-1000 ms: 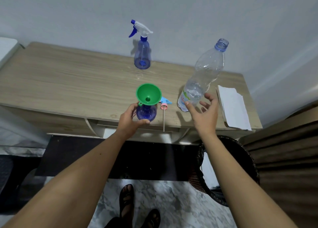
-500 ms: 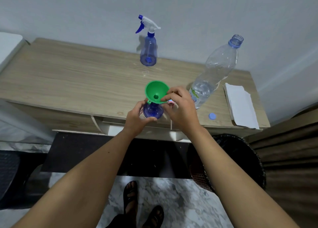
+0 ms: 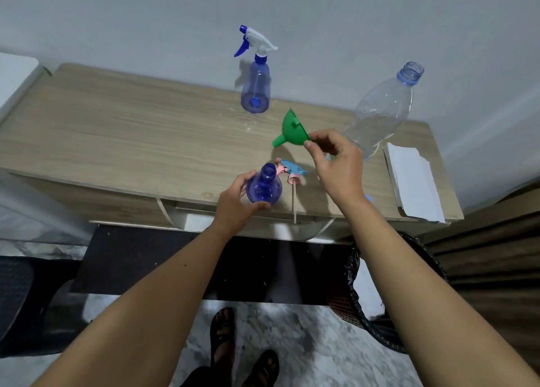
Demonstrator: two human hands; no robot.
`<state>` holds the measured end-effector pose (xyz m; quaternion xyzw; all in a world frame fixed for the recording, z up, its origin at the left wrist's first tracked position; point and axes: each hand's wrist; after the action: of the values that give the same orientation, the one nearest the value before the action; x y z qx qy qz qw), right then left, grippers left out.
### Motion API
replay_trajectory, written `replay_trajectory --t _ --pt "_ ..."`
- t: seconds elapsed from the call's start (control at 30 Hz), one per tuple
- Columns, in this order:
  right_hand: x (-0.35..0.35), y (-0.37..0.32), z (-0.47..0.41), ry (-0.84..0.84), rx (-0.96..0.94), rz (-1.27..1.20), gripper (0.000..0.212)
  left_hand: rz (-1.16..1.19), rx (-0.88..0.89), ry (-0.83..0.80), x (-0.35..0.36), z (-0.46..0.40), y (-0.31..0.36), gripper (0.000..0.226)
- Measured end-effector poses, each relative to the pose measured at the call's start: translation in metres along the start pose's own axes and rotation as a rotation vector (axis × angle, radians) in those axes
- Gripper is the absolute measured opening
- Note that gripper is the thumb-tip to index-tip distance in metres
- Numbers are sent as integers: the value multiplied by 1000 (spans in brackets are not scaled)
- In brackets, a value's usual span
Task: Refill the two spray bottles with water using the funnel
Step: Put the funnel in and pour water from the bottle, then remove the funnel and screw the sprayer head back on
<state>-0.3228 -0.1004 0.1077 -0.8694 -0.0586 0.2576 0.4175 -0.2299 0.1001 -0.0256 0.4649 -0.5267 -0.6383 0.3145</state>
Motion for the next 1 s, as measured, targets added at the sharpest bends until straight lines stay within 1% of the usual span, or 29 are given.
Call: replay_trajectory --t 0.07,0.2,0.3,0.43,0.53,0.63,0.8,1.0 --pt "8 7 -3 9 49 26 8 -14 11 4 0 0 0 102" --pt "33 28 -8 -22 107 108 4 -8 18 -1 2 -1 -2 97" --pt "55 46 -9 -46 139 163 6 19 5 9 3 0 -3 98" --pt "78 66 -8 -45 209 222 9 47 7 2 5 -1 -7 91" --pt "90 76 -4 -67 253 266 10 63 4 2 5 -3 -6 93" --pt "96 83 3 -83 255 282 11 81 -31 -1 6 -3 -8 90" --pt "102 86 6 -79 270 289 12 126 -42 0 8 -4 -11 89" --pt "98 83 14 -73 268 273 21 102 -23 -1 6 -3 -11 91"
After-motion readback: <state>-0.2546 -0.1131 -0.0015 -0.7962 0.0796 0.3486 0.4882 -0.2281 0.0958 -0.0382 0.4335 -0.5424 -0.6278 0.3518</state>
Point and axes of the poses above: each hand's wrist, its own z-axis away from the middle knuckle, its own x-axis out of the palm, y = z × x, and after that the axes turned 15 degrees about y, right-handed
